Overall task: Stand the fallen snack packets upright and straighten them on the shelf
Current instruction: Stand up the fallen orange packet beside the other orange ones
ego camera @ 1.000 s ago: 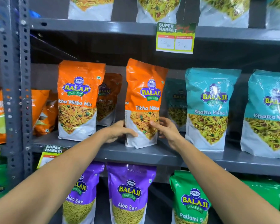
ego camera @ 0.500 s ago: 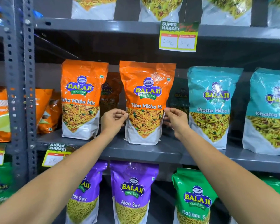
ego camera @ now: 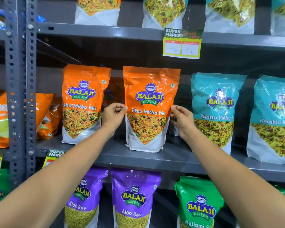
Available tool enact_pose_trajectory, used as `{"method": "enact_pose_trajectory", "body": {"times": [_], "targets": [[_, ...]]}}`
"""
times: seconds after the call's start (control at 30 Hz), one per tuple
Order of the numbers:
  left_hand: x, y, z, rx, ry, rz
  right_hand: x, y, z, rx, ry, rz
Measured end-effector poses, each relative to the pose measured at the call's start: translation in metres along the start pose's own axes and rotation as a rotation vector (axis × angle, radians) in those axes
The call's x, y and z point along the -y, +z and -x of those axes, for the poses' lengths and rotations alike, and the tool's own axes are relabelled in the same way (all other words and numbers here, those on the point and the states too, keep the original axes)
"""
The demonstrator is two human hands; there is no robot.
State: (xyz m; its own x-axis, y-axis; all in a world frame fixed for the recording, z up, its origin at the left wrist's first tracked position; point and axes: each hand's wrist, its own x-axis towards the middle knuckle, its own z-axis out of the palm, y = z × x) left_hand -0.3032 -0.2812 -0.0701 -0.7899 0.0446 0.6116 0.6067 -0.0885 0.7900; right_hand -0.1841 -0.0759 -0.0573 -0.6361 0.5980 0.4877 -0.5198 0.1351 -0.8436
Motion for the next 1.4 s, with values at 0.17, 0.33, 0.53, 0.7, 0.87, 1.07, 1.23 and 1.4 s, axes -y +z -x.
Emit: {"method": "enact_pose_trajectory", "body": {"times": [0.17, 0.33, 0.53, 0.7, 0.87, 1.07, 1.23, 1.4], "targets": [[-0.003, 0.002, -0.01, -0.055, -0.062, -0.068, 0.002, 0.012, -0.002, -0.088, -0.023, 0.048], [-0.001, -0.002, -0.001, 0.131, -0.084, 0.064, -0.009, 0.009, 0.011, 0.01, -0.06, 0.021], [0.032, 0.006, 0.036, 0.405, -0.116, 0.09, -0.051, 0.009, 0.043, 0.269, -0.005, 0.037], [0.033, 0.004, 0.027, 0.389, -0.093, 0.089, -0.053, 0.018, 0.035, 0.218, -0.012, 0.073], [0.041, -0.001, 0.025, 0.405, -0.1, 0.161, -0.059, 0.021, 0.039, 0.189, -0.065, 0.135], [0.042, -0.002, 0.021, 0.406, -0.094, 0.166, -0.058, 0.024, 0.039, 0.169, -0.105, 0.157], [0.045, -0.004, 0.024, 0.285, -0.062, 0.11, -0.052, 0.021, 0.047, 0.108, -0.129, 0.267], [0.034, -0.005, 0.04, -0.104, 0.357, -0.157, -0.038, -0.024, 0.065, -0.29, -0.429, 0.428]]}}
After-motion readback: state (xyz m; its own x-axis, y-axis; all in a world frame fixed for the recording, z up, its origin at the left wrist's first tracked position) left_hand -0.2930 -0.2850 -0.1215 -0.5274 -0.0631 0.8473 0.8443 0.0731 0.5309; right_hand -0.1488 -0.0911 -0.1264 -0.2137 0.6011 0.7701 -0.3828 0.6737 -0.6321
